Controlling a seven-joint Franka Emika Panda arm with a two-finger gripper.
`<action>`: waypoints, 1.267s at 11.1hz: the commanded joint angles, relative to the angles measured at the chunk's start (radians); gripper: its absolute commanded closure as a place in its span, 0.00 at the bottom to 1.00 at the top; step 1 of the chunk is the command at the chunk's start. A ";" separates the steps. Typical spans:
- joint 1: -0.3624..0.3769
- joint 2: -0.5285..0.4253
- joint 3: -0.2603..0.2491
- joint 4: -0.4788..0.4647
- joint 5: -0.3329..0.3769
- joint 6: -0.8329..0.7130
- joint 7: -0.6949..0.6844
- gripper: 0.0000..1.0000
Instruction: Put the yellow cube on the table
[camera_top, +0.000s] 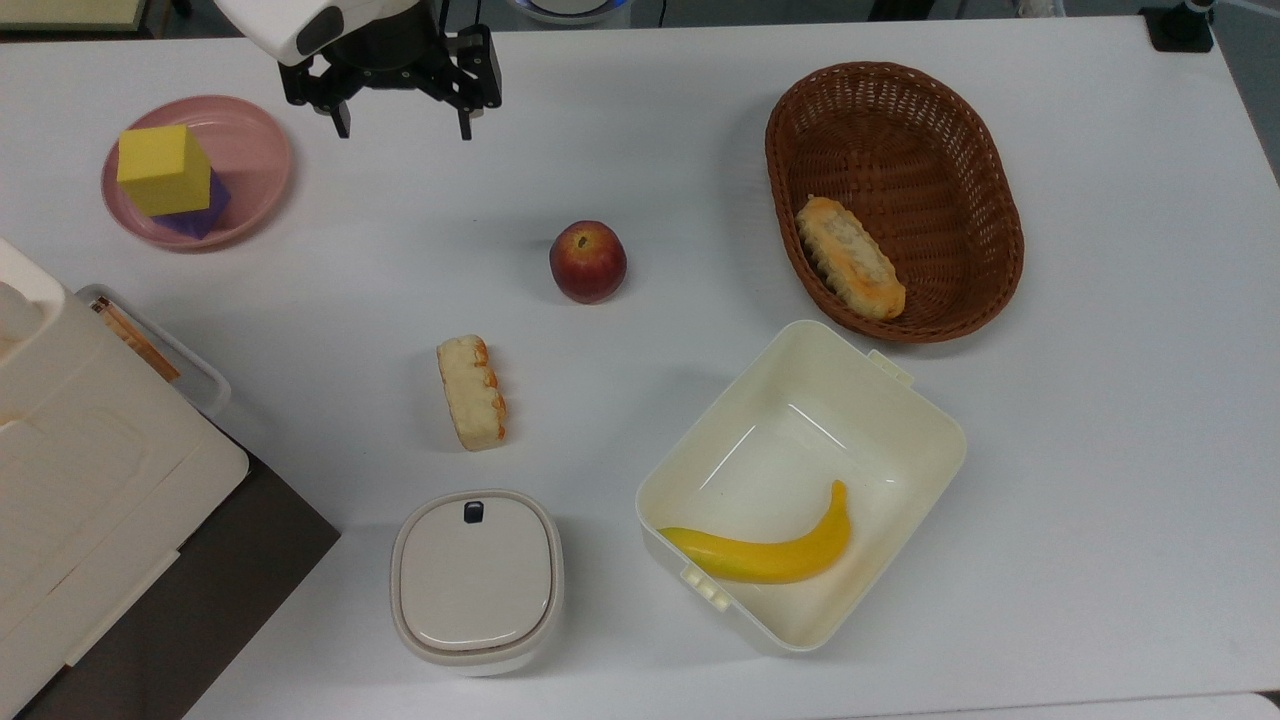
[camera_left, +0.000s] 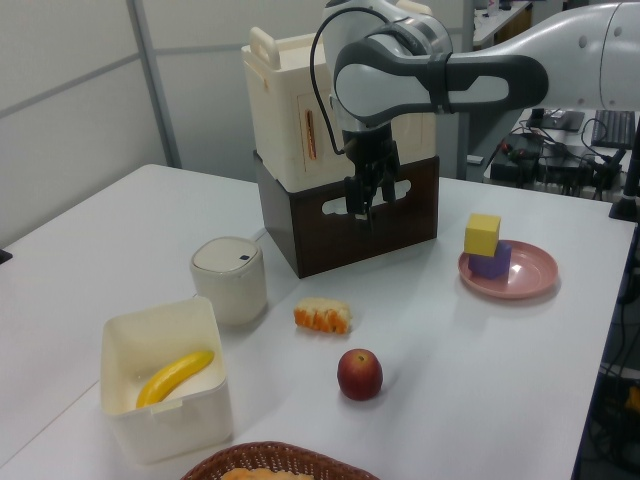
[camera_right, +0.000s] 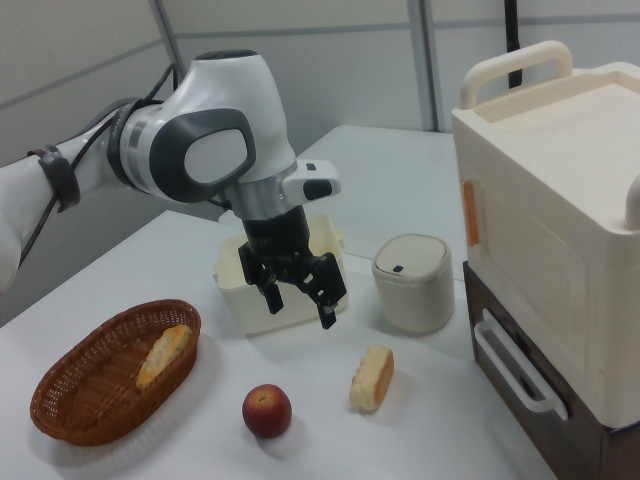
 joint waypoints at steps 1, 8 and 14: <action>0.004 -0.020 -0.016 -0.001 0.013 -0.054 -0.048 0.00; -0.002 -0.024 -0.013 -0.001 0.010 -0.067 -0.051 0.00; -0.002 -0.024 -0.013 -0.001 0.010 -0.067 -0.051 0.00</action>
